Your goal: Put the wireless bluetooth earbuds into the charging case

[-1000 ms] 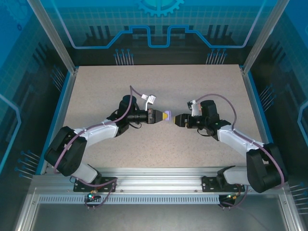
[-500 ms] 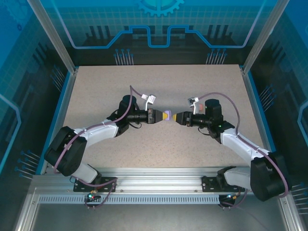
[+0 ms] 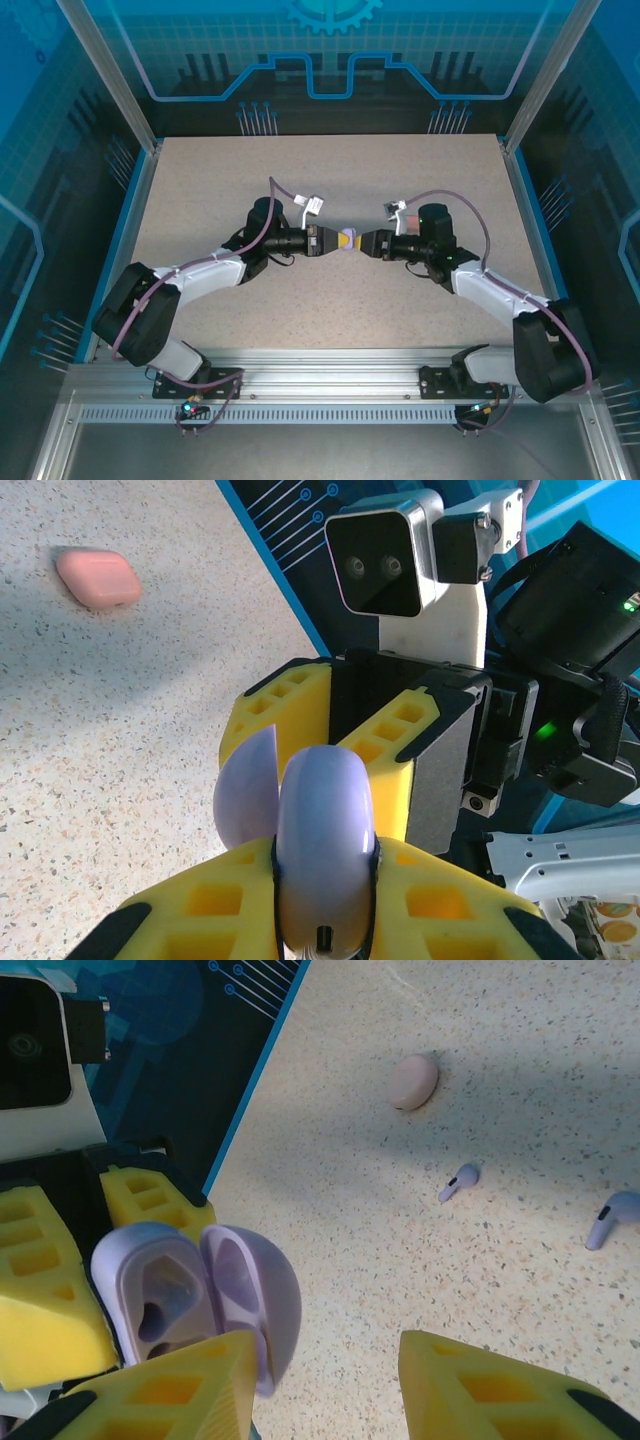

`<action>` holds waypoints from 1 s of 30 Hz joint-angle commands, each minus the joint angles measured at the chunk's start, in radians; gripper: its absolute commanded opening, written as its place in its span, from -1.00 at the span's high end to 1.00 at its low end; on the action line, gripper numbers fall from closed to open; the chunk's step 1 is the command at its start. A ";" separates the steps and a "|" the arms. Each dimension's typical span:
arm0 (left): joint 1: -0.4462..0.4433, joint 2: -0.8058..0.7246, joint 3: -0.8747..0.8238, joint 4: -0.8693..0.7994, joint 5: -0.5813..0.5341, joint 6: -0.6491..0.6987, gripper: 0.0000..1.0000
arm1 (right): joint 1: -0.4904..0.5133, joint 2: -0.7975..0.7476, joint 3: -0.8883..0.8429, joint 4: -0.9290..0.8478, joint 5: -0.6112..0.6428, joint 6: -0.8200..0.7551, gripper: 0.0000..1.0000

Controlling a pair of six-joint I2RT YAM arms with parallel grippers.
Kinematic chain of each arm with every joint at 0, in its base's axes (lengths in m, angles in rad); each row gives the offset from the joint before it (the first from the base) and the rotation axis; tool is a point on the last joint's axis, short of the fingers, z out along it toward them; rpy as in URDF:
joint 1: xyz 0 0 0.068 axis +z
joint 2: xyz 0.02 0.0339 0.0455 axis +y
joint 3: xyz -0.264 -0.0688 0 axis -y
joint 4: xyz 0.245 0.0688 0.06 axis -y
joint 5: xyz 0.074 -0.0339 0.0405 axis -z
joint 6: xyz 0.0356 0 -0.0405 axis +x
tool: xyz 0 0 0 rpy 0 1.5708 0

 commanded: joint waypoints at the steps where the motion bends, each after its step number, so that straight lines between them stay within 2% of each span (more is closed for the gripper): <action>1: 0.004 -0.021 0.026 0.039 0.023 -0.002 1.00 | 0.020 0.021 0.036 0.031 0.001 0.010 0.17; 20: 0.004 -0.017 0.035 0.048 0.007 -0.005 1.00 | 0.034 0.035 0.013 0.060 -0.025 -0.004 0.39; 30: 0.009 -0.021 0.042 0.039 -0.001 -0.002 1.00 | 0.033 0.030 -0.011 0.059 -0.027 -0.010 0.36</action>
